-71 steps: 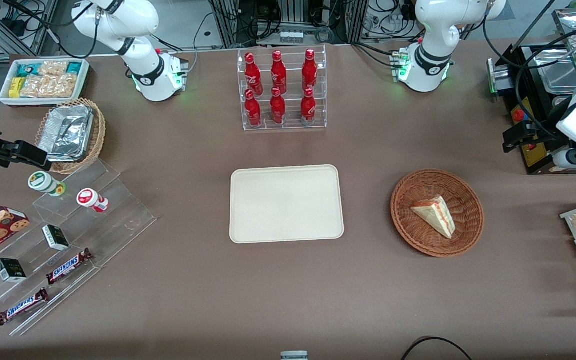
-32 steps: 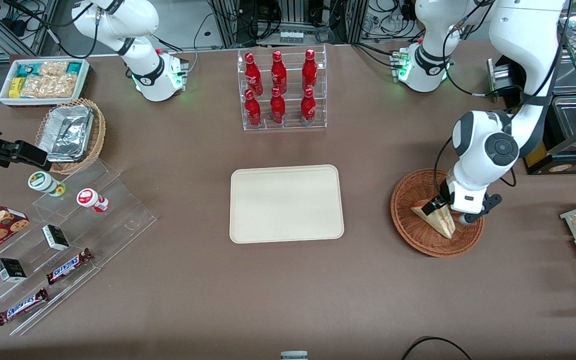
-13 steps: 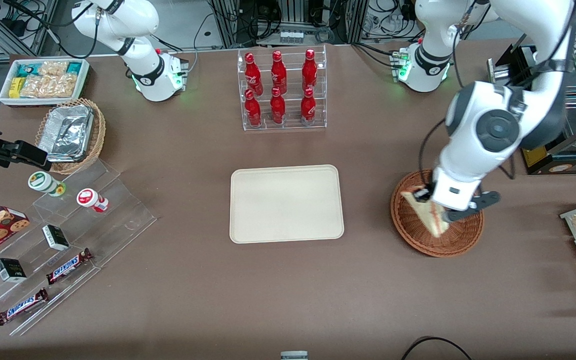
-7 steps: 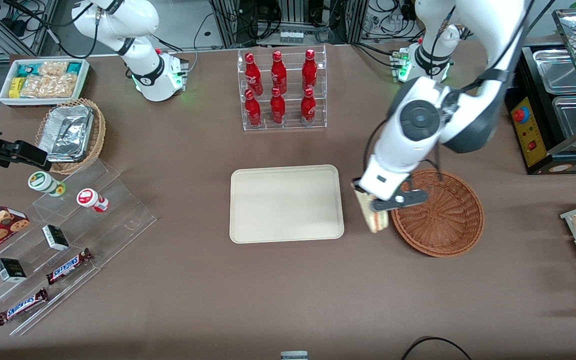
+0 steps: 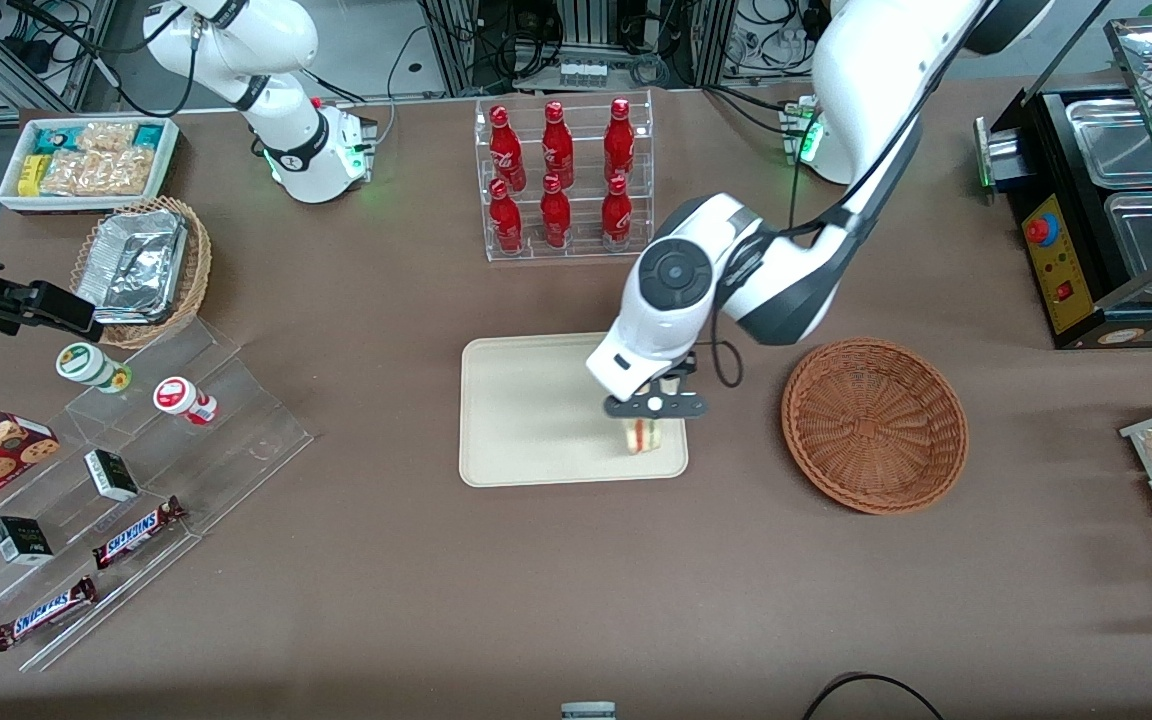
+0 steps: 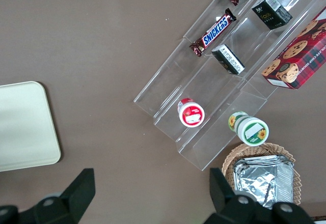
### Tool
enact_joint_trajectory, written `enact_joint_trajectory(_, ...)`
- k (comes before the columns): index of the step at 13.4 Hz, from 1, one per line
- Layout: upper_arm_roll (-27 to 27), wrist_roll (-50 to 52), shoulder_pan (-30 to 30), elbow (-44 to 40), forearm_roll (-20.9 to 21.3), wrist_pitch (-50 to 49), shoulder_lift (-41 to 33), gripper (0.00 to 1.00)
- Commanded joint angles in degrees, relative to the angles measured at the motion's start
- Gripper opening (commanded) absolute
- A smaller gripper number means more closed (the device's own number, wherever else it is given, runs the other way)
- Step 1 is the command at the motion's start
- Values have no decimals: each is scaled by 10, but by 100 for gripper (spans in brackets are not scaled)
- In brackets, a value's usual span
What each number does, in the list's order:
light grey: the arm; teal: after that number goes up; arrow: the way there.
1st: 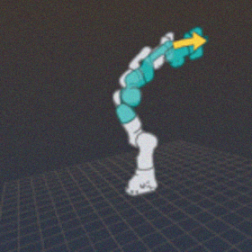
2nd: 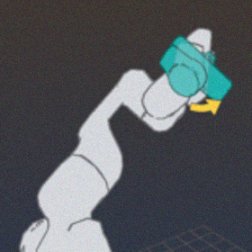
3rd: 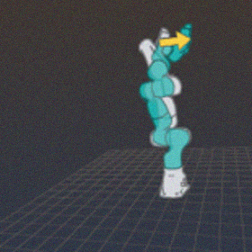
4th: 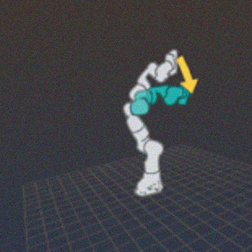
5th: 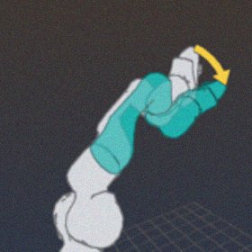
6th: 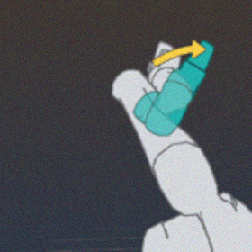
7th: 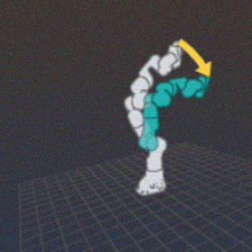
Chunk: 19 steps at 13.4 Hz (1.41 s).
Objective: Place sandwich from basket to tray
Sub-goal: 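Lift the sandwich and carry it with the left gripper over the tray, then lower the sandwich onto the tray and open the left gripper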
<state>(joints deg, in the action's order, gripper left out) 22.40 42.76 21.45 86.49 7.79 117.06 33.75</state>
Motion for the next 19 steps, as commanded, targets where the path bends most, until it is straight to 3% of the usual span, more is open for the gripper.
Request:
enact_joint_trajectory(1,-2,1,22,-32,12,26,36,0)
enact_joint_trajectory(10,-8,14,86,-33,41,106,95,0)
enact_joint_trajectory(15,-8,77,87,-32,84,107,110,0)
enact_joint_trajectory(18,-8,91,88,-32,86,106,113,0)
enact_joint_trajectory(19,-8,92,88,-32,85,106,113,20)
